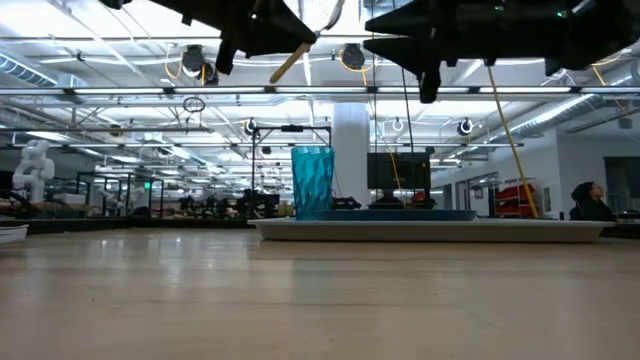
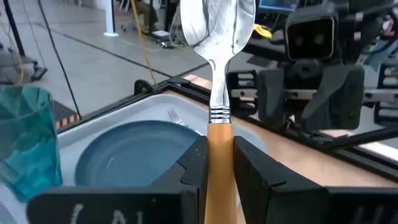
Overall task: Pick and place plate/cup/fork/spoon on tray
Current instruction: Put the orange spoon on the gray tray to the right of the orange fork
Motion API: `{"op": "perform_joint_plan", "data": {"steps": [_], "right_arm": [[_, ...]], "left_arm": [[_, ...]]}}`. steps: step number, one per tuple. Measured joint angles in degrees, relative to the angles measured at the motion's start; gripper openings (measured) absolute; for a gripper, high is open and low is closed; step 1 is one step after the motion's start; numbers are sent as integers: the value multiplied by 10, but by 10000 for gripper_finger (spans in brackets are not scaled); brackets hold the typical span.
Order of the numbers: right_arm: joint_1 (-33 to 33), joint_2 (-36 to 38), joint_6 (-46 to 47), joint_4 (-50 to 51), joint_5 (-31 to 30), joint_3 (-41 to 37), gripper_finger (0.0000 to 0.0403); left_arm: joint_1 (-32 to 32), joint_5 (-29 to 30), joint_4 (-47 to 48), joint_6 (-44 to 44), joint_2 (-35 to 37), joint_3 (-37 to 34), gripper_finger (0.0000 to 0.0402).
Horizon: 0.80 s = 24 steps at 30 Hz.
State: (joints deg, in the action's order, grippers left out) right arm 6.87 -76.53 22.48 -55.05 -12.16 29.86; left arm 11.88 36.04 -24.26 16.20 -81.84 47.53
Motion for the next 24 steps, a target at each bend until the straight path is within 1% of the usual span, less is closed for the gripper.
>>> {"op": "perform_joint_plan", "data": {"steps": [3, 5, 9, 12, 15, 17, 24], "right_arm": [[0, -21, -11, -5, -1, 24, 119], [0, -31, -16, -6, -1, 38, 126], [0, -42, -26, -9, -4, 52, 132], [0, -45, -41, -18, -29, 51, 132], [0, -48, -64, -32, -50, 51, 132], [0, -50, -71, -43, -49, 51, 132], [-1, -50, -78, -48, -46, 51, 132]], "left_arm": [[7, 2, -21, -27, -22, 9, 62], [13, 4, -14, -41, -32, 10, 62], [22, 37, -21, -47, -55, 22, 62], [26, 42, -52, -62, -77, 31, 62], [30, 60, -80, -85, -93, 30, 62], [31, 78, -76, -86, -94, 29, 62], [29, 81, -79, -84, -94, 30, 62]]}}
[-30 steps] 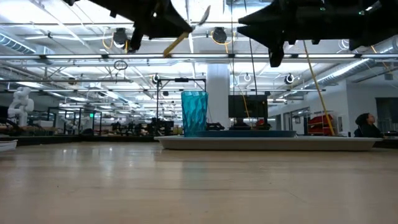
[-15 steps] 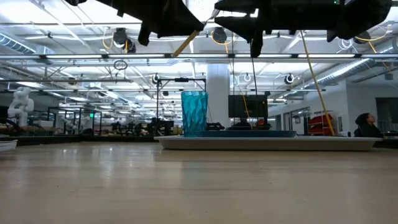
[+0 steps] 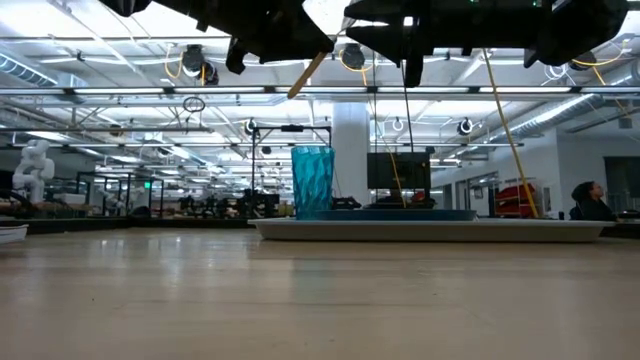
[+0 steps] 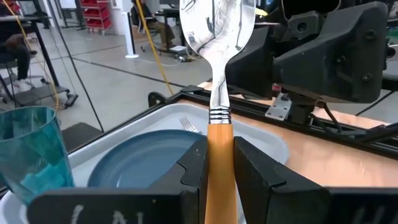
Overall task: Pick and place plate/cup/fork/spoon on tray
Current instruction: Put the orange spoon on the gray tray to the right of the orange fork
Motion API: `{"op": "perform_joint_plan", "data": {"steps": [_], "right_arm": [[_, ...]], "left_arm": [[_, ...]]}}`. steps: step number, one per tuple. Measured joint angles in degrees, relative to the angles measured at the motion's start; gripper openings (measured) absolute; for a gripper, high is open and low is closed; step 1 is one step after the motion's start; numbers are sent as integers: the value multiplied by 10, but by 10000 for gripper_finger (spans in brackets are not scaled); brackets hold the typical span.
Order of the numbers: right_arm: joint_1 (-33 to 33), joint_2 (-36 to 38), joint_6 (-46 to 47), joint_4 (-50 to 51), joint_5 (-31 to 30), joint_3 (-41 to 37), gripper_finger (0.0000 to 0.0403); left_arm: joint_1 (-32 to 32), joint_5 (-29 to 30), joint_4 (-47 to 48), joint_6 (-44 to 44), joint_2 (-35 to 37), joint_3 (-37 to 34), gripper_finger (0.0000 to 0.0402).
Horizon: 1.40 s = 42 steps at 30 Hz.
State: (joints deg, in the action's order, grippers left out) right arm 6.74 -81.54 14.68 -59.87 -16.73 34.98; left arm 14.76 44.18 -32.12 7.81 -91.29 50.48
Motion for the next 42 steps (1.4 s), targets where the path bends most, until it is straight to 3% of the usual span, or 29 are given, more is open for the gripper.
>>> {"op": "perform_joint_plan", "data": {"steps": [12, 28, 32, 42], "right_arm": [[0, 0, 0, 5, -1, 0, 127], [0, 0, -9, 19, -14, 0, 44], [0, 0, -5, 19, -13, 0, 66], [0, 0, 5, 19, -16, 0, 162]], "left_arm": [[0, -2, -69, -47, -29, 0, 62], [0, -9, -84, -75, -32, 0, 62], [0, -9, -84, -76, -32, 0, 62], [0, -23, -84, -74, -32, 0, 62]]}}
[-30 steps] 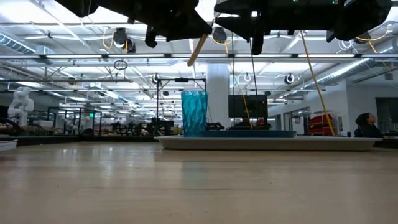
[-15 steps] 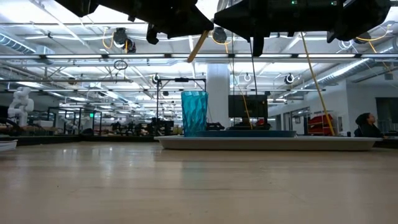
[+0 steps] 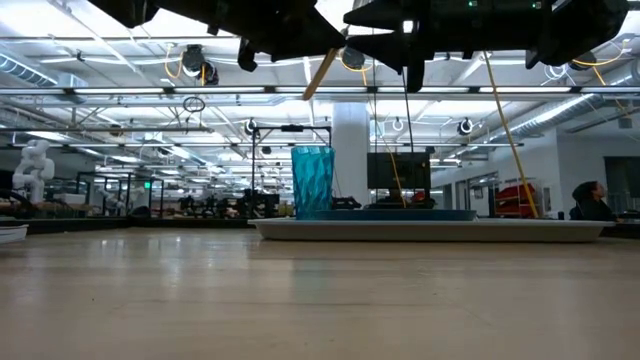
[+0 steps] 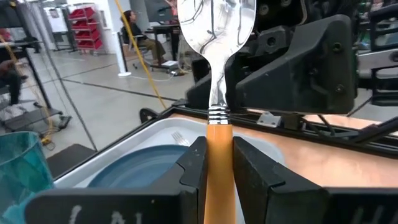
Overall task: Pick and place plate/cup/fork/spoon on tray
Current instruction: Put the orange spoon on the gray tray to the right of the orange fork
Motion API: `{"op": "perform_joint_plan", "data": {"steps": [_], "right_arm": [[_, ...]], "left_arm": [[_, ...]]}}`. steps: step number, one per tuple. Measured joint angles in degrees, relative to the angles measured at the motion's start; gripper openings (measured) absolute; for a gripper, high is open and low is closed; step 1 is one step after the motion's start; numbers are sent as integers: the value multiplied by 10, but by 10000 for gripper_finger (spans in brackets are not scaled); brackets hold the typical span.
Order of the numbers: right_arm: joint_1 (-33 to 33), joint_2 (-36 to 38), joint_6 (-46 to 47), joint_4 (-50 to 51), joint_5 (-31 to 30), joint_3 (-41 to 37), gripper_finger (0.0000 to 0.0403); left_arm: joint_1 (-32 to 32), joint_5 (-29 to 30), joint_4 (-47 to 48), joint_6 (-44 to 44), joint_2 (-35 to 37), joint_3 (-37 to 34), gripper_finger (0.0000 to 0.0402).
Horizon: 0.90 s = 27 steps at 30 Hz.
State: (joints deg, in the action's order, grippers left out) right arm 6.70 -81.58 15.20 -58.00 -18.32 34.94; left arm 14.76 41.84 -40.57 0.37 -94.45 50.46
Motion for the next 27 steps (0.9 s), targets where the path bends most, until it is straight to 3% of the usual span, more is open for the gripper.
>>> {"op": "perform_joint_plan", "data": {"steps": [8, 13, 21, 27], "right_arm": [[0, 0, -19, -10, -1, 0, 159], [0, 0, -26, -18, 21, 0, 116], [1, 0, -36, -19, 23, 0, 15], [2, 0, -43, -15, 30, 0, 14]], "left_arm": [[0, -8, -3, 1, 0, 0, 62], [0, -15, -3, -1, 0, 0, 62], [0, -28, -3, 2, 0, 0, 63], [1, -31, 0, 26, 0, 0, 63]]}}
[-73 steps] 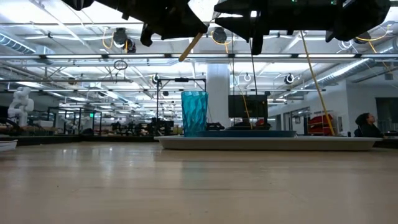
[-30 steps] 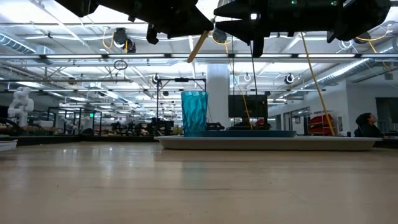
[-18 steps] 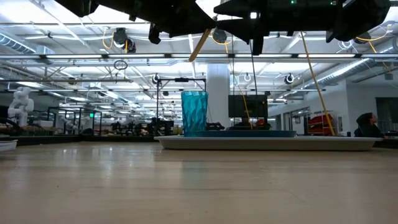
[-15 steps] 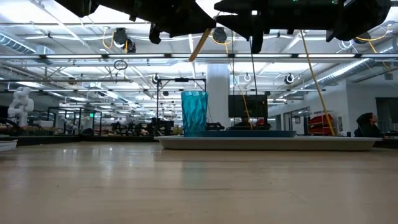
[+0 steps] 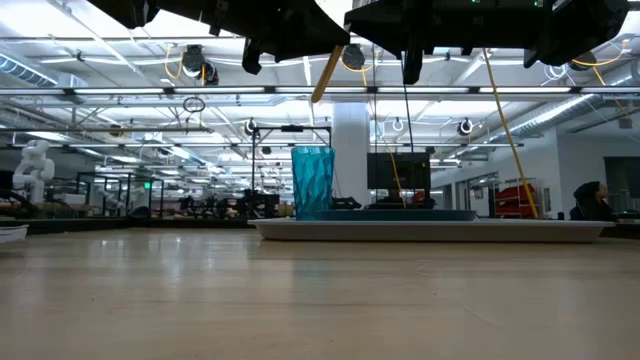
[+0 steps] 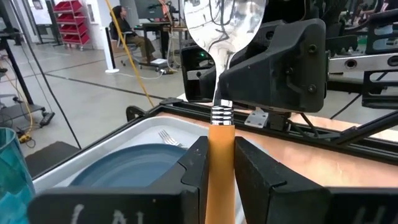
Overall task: Pick and place plate/cup/fork/spoon on tray
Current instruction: Put the orange spoon on the gray tray to the right of the orange fork
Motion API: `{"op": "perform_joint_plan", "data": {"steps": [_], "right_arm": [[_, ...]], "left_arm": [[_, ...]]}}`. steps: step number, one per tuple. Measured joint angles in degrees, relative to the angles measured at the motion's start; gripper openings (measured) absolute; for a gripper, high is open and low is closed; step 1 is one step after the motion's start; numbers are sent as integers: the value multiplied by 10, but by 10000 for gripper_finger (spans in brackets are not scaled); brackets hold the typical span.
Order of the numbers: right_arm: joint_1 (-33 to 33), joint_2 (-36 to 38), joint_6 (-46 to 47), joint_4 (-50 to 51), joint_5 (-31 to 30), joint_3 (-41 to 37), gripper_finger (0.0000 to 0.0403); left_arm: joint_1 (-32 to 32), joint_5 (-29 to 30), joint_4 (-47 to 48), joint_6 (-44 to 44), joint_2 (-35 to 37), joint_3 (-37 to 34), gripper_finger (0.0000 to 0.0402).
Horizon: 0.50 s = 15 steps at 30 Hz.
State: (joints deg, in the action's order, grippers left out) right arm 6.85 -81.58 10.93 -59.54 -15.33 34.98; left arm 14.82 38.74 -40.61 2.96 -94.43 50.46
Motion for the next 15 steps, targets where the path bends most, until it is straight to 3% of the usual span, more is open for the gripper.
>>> {"op": "perform_joint_plan", "data": {"steps": [6, 15], "right_arm": [[0, 16, -12, 38, 13, 0, 3], [0, 99, -7, 182, 18, 0, 0]], "left_arm": [[20, 6, 2, -3, 0, 0, 71], [49, 5, 0, 1, 10, 0, 164]]}}
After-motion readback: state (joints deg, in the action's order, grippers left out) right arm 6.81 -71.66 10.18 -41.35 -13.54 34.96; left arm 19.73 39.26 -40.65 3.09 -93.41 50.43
